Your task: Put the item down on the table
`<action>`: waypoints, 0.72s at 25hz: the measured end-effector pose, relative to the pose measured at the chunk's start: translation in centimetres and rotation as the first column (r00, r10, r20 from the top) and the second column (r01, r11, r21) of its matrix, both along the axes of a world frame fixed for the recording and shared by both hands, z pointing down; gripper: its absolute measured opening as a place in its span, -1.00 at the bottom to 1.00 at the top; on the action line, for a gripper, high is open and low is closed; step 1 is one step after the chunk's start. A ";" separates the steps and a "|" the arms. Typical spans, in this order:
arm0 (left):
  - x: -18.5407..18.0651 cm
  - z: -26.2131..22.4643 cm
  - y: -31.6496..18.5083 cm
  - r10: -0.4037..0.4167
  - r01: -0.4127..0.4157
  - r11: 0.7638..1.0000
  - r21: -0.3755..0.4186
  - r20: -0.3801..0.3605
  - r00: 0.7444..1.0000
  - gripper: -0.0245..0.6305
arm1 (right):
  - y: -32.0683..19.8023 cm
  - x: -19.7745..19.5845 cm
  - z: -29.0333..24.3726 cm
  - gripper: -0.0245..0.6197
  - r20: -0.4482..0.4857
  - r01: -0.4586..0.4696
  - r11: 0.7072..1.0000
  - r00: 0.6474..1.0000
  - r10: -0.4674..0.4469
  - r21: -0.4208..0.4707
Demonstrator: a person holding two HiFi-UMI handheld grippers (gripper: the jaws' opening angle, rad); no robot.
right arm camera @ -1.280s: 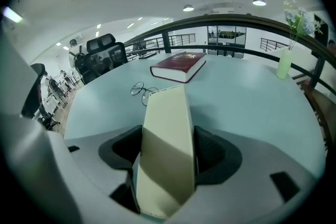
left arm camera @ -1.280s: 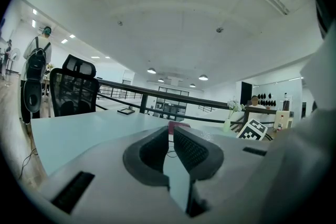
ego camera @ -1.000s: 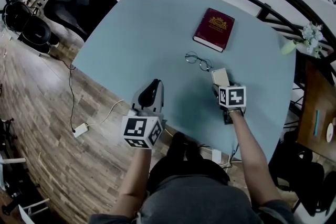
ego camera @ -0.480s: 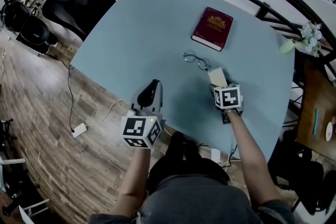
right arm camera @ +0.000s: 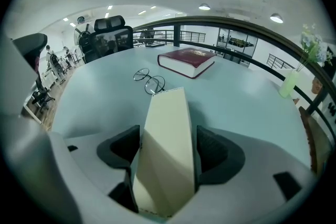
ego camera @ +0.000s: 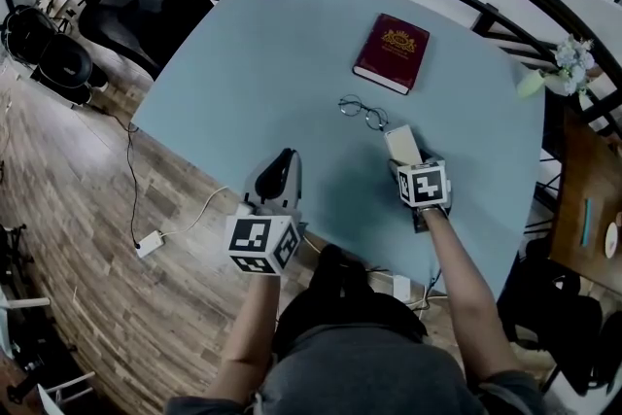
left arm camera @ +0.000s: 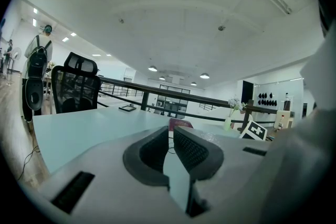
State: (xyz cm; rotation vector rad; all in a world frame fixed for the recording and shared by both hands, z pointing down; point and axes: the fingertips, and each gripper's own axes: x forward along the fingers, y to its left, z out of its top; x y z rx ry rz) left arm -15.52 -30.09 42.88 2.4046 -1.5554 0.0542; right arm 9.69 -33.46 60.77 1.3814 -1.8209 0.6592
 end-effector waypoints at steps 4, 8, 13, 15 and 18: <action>0.2 -0.2 0.1 0.006 -0.006 1.000 0.005 0.003 1.000 -0.83 | -0.3 -0.5 -1.1 0.18 0.022 0.003 0.999 1.000 -0.004 0.049; 0.2 -0.5 0.2 0.008 -0.008 1.000 0.013 0.008 1.000 -0.83 | -0.9 -0.9 -3.6 0.18 0.054 -0.013 0.992 0.999 0.006 0.122; 0.3 -0.8 0.4 0.007 -0.007 1.000 0.022 0.012 1.000 -0.83 | -1.3 -1.8 -9.1 0.08 0.151 -0.043 0.960 0.989 0.001 0.276; 0.4 -0.9 0.5 0.010 -0.010 1.000 0.028 0.011 1.000 -0.83 | -1.1 -2.2 -11.4 0.05 0.192 -0.060 0.939 0.981 -0.006 0.338; 0.8 -1.2 0.6 0.016 -0.017 0.999 0.036 0.011 1.000 -0.83 | -0.4 -2.4 -14.7 0.00 0.232 -0.081 0.902 0.972 -0.022 0.424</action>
